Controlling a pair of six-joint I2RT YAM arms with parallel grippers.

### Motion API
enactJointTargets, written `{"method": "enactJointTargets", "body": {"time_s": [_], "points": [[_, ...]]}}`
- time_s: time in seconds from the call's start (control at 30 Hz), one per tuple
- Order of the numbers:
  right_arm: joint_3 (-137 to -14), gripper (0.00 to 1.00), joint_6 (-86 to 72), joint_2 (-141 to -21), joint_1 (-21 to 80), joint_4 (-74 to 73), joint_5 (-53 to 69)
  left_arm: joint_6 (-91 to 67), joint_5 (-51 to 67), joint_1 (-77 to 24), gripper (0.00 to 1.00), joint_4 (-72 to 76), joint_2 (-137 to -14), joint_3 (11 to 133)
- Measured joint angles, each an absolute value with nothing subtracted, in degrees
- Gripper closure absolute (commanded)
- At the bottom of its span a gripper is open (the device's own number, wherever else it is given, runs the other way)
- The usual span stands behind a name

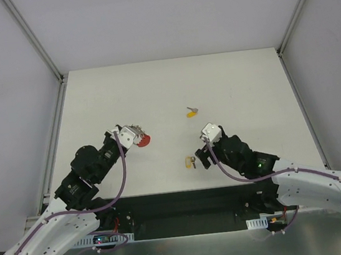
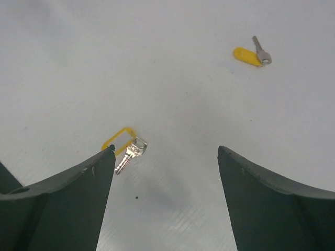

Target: Put the keys on the keyring

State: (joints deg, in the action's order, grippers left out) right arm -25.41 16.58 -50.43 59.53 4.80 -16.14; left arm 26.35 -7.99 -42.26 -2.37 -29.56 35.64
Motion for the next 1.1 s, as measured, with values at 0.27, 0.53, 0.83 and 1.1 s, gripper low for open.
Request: {"method": "enactJointTargets", "body": {"time_s": [0.27, 0.53, 0.83, 1.1], "points": [[-15.5, 0.39, 13.8, -49.8, 54.5, 18.2, -11.7, 26.1, -7.5, -42.3, 1.00, -2.4, -30.5, 35.6], [-13.8, 0.65, 14.0, -63.5, 53.1, 28.2, -5.3, 26.1, -6.4, -42.3, 1.00, -2.3, -30.9, 35.6], [-16.5, 0.65, 14.4, -74.0, 52.5, 33.1, -0.3, 26.1, -6.1, -42.3, 1.00, -2.4, -31.6, 35.6], [-17.7, 0.69, 14.6, -75.7, 52.0, 35.3, 1.4, 26.1, -6.0, -42.3, 1.00, -2.3, -32.2, 35.5]]}}
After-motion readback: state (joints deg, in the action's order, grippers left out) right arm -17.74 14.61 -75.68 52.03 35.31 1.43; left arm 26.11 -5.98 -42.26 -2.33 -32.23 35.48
